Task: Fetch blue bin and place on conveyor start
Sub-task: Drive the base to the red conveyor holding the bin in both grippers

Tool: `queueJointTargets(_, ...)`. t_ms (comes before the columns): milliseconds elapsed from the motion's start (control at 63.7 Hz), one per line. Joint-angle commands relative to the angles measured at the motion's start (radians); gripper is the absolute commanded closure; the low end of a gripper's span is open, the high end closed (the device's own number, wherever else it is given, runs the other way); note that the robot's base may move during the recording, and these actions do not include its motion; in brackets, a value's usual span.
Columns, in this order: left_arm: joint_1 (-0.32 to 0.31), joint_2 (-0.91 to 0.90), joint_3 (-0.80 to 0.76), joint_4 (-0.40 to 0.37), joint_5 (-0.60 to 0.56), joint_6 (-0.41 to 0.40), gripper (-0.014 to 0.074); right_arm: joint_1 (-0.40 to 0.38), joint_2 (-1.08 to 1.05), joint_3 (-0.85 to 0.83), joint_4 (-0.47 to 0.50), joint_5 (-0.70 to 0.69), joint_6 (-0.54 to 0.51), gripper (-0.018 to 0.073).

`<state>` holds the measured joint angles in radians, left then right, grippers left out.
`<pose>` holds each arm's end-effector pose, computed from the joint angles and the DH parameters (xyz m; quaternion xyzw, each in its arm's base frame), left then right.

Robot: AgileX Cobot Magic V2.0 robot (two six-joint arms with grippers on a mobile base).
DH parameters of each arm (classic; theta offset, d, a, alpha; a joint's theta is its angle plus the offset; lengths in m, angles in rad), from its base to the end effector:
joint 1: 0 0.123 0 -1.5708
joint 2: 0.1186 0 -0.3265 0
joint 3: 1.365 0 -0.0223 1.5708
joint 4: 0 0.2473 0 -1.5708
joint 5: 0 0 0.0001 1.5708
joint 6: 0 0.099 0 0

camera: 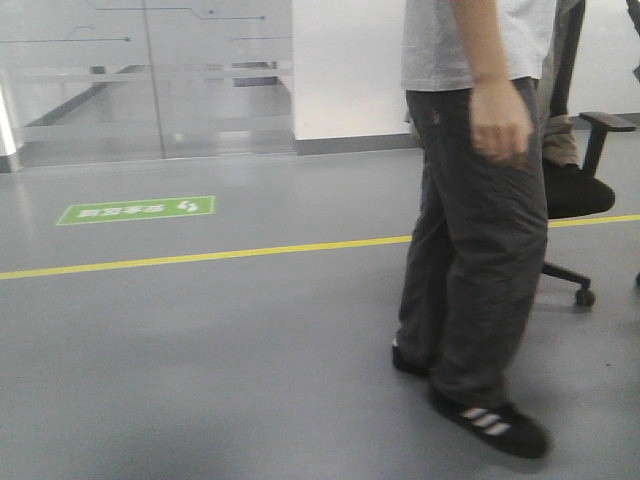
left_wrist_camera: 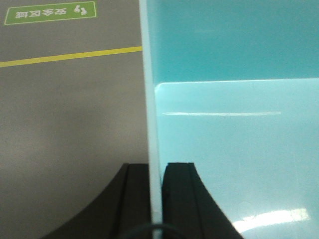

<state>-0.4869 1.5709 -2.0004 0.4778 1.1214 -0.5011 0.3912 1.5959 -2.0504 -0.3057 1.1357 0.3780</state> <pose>0.3012 -0.1131 0.5411 -0.0141 0.8604 -0.0058 0.5095 0.3126 0.0997 0.5408 0.0024 0.8728 0.0331 0.4869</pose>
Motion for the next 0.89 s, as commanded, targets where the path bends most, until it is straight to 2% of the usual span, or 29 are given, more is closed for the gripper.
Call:
queueJointTargets(0, -0.006, -0.015, -0.01, 0.004, -0.04, 0.001, 0.0708, 0.001, -0.012, 0.0, -0.001, -0.044, -0.011, 0.0722)
queueJointTargets(879, -0.006, -0.015, -0.01, 0.004, -0.04, 0.001, 0.0708, 0.001, -0.012, 0.0, -0.001, -0.044, -0.011, 0.0722)
